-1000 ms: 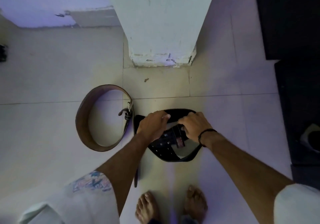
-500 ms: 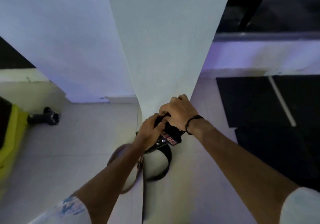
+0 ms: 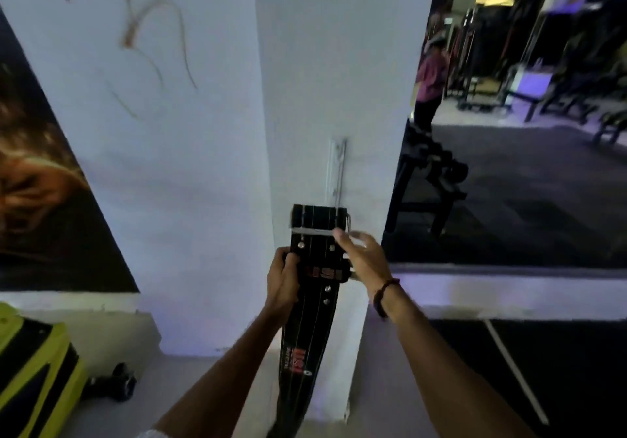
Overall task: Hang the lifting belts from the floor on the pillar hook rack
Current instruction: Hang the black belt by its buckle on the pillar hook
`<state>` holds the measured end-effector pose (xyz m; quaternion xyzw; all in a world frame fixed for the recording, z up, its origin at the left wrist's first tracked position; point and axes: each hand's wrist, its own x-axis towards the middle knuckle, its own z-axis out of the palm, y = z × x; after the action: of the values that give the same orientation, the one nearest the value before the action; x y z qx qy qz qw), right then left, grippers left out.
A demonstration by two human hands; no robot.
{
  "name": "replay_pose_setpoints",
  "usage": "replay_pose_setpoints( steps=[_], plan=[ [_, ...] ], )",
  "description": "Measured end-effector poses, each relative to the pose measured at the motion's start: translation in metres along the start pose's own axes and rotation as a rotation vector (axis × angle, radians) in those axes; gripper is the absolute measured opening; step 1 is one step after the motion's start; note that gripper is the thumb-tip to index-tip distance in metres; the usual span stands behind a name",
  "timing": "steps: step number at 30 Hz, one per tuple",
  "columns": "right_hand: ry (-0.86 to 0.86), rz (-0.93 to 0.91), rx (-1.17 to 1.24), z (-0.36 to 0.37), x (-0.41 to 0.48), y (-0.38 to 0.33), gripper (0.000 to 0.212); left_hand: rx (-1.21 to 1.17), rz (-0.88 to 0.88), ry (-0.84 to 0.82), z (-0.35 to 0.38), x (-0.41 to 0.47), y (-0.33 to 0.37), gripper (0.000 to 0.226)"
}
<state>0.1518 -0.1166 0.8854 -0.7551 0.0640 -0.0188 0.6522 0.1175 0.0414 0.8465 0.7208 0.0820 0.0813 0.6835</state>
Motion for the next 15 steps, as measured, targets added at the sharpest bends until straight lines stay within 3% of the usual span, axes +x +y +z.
replay_pose_setpoints(
  steps=[2,3,9,15],
  plan=[
    [-0.034,-0.146,-0.017,-0.001,-0.003,-0.051,0.04,-0.035,0.031,0.001,-0.009,0.007,0.056,0.018],
    [-0.032,-0.212,-0.035,-0.002,-0.004,-0.075,0.036,-0.052,0.041,-0.01,-0.014,0.01,0.086,0.019],
    [0.055,-0.456,0.004,-0.008,-0.018,-0.186,0.036,0.033,0.222,-0.221,-0.037,0.025,0.238,0.019],
    [-0.006,-0.644,-0.041,-0.019,-0.037,-0.253,0.035,-0.06,0.348,-0.17,-0.037,0.024,0.295,0.038]
  ],
)
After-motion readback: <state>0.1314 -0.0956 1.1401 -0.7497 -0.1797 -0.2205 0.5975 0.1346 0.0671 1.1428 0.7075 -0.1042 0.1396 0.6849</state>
